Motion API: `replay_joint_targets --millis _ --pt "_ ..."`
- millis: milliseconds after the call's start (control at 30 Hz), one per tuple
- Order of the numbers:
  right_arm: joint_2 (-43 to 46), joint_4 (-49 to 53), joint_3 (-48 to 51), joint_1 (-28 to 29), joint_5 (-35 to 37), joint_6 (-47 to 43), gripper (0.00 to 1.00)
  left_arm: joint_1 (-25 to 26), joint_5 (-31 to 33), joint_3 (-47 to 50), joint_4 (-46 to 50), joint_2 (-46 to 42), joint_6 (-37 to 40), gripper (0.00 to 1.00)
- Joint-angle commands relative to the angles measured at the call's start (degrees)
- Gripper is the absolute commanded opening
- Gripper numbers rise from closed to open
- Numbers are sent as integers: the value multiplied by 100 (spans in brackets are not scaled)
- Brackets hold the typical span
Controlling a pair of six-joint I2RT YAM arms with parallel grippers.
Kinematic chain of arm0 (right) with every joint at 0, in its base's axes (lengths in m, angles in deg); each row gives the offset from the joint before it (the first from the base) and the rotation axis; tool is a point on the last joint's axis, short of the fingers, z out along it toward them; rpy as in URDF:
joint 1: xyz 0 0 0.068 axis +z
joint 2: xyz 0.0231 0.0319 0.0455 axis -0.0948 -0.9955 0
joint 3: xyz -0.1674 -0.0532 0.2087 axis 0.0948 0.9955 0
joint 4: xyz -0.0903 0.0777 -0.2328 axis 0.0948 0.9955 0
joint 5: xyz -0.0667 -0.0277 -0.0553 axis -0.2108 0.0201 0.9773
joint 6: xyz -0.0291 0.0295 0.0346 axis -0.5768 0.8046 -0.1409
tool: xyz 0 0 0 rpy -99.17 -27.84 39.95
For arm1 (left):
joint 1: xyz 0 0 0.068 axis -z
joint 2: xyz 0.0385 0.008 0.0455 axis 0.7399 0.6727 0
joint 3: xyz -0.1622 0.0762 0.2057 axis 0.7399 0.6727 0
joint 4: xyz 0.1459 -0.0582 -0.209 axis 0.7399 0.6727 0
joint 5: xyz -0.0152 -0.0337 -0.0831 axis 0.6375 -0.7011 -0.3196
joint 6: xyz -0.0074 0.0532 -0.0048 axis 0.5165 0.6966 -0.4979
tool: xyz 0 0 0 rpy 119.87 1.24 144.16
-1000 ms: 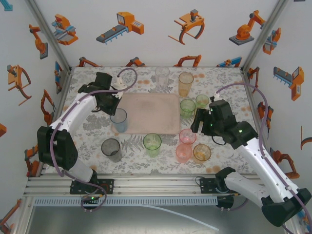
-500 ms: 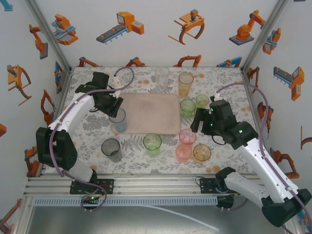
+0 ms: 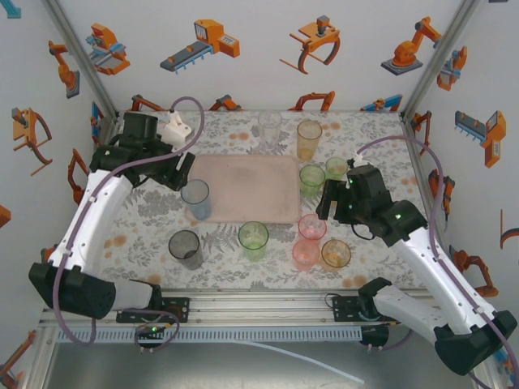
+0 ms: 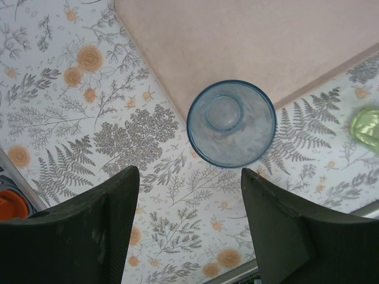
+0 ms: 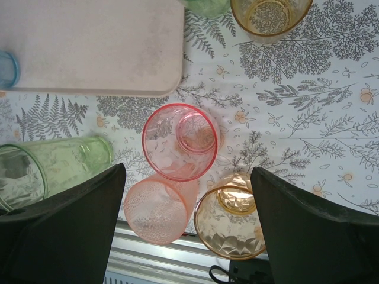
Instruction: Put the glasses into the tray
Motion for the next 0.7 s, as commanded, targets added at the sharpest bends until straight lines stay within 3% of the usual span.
replay_joint_targets --millis 0,200,400,667 --pt "-50 -33 -77 41 26 -105 77 -14 -962 -76 1189 -431 716 65" --pt "-65 86 -136 36 26 -112 76 -6 -1174 797 2032 -1217 1501 63" --pt "-49 147 -125 36 -18 -65 73 -4 -860 1841 1830 -1888 1650 62" --pt "89 220 -157 36 14 30 72 4 -851 2473 1457 -2189 1645 59"
